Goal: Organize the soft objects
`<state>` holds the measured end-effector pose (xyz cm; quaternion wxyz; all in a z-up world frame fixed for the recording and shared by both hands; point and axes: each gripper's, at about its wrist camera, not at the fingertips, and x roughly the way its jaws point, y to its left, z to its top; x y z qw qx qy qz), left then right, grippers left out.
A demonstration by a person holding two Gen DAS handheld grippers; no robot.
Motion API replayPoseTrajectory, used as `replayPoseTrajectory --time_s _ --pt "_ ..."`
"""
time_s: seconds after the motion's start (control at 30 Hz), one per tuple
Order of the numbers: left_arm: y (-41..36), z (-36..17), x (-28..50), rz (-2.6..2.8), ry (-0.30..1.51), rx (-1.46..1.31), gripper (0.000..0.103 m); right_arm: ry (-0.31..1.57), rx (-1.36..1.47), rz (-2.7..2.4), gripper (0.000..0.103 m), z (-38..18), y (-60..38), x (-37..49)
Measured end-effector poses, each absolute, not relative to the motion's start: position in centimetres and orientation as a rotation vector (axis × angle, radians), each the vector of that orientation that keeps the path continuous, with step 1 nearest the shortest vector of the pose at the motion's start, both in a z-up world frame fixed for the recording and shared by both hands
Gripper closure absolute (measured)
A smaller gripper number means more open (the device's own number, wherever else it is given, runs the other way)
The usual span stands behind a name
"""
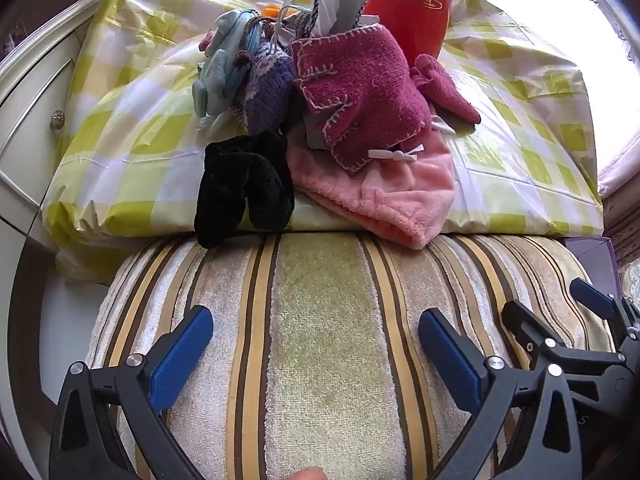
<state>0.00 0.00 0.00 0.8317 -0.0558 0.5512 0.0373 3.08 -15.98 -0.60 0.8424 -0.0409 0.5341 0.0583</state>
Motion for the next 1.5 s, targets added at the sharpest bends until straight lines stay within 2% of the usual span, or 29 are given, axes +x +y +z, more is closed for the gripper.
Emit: replayPoseTrajectory --time_s 1.5 --pt "0.09 0.13 -0.61 0.092 1.147 -0.123 0.000 1.127 -0.089 0.121 0.000 -0.60 -15.97 3.08"
